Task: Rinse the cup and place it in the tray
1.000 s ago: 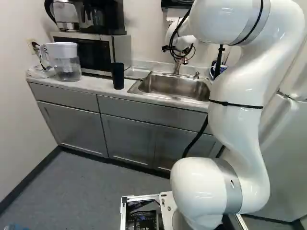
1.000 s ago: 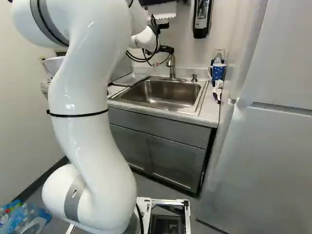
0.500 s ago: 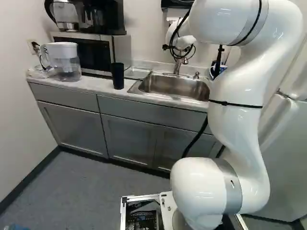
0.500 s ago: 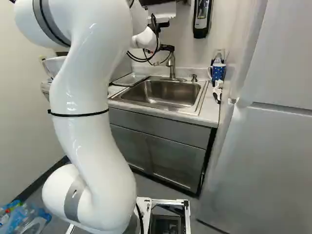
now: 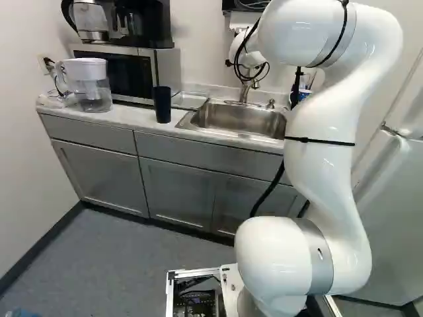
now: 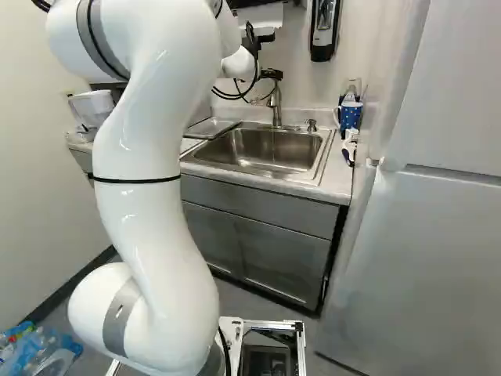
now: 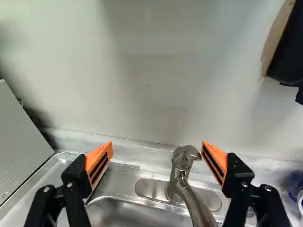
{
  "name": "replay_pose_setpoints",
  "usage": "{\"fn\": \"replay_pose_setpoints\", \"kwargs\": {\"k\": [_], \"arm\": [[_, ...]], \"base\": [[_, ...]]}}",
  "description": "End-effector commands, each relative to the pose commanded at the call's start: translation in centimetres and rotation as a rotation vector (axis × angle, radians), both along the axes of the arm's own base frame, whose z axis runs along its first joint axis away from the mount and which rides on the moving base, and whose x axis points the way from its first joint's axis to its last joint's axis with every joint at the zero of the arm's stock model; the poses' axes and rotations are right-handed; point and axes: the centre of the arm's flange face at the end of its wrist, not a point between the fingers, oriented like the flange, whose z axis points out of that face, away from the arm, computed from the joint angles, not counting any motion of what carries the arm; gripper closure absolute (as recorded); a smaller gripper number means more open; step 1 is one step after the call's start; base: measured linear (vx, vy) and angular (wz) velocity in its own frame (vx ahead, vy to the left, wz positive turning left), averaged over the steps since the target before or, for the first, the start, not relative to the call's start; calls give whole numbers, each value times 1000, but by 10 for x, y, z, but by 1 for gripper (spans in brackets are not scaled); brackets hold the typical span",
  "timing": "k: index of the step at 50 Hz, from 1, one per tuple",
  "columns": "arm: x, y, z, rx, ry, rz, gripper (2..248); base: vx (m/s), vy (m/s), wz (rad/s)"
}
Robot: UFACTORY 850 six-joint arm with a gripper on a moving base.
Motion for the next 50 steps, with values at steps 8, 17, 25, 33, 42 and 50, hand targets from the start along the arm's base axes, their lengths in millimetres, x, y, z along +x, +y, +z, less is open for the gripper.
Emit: {"fn": "replay_pose_setpoints", "kwargs": {"k": [8,17,25,33,42,50], "arm": [[4,0,-1,0,-3,1,3],[4,0,-1,0,-3,1,3],[2,3,0,0,-1,5,3],[-6,8,1,1,4,10,3],[-21,15,3,2,12,18,3],[-34,23,5,2,19,27,3]], "base": [[0,0,0],[0,0,0],[0,0,0],[0,0,0],[0,0,0],[0,0,0]]}}
